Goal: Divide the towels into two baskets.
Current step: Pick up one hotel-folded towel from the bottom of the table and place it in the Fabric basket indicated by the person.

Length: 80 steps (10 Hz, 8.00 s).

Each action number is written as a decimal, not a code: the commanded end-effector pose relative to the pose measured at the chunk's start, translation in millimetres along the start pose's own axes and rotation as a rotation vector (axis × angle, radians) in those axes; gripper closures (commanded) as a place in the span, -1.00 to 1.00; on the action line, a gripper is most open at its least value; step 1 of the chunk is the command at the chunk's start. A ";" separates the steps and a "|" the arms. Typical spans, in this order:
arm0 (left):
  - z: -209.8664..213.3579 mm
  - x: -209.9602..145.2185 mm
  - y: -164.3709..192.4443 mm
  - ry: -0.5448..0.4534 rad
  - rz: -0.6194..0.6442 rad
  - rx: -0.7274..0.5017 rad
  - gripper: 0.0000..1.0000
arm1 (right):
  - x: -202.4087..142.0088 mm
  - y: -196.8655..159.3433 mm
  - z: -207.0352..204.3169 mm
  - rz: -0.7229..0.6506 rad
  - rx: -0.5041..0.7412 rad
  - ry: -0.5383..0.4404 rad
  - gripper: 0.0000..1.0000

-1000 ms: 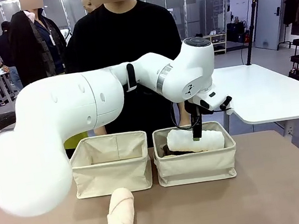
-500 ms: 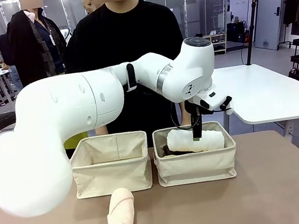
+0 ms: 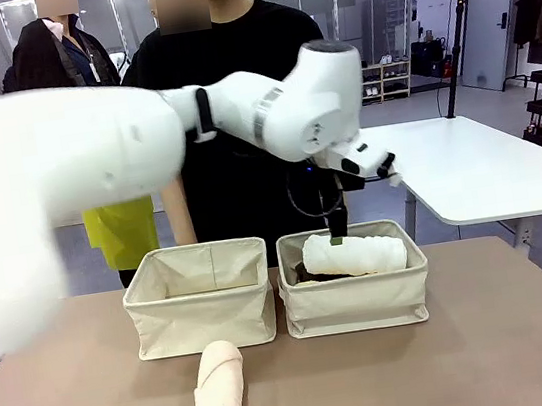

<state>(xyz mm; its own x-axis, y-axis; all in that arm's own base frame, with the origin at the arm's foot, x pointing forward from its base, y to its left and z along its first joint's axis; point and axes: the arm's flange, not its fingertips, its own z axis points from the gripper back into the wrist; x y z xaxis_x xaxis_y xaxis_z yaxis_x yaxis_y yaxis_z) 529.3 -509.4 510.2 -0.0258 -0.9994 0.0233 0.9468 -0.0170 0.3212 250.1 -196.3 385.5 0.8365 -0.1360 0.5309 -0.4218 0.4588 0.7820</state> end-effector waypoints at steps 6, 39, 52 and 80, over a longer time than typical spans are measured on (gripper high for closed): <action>22.2 -282.6 -159.7 -0.401 0.578 -0.202 -1.00 | -0.7 2.7 0.4 0.017 0.010 -0.017 -1.00; -32.3 -733.8 -310.9 -1.205 1.336 -0.927 -1.00 | -0.7 2.7 0.4 0.017 0.010 -0.017 -1.00; -32.3 -733.8 -310.9 -1.205 1.336 -0.927 -1.00 | -0.7 2.7 0.4 0.017 0.010 -0.017 -1.00; -83.1 -252.0 -259.6 -0.043 1.593 -0.020 -1.00 | -0.7 2.7 0.4 0.017 0.010 -0.017 -1.00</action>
<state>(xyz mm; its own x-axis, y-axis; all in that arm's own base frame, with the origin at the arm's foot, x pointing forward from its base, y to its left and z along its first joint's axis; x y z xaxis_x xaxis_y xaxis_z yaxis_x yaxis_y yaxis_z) 316.9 -255.1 339.8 0.9508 0.0117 0.3097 0.0132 0.9969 -0.0782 250.3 -197.4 385.9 0.8369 -0.1378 0.5298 -0.4204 0.4581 0.7832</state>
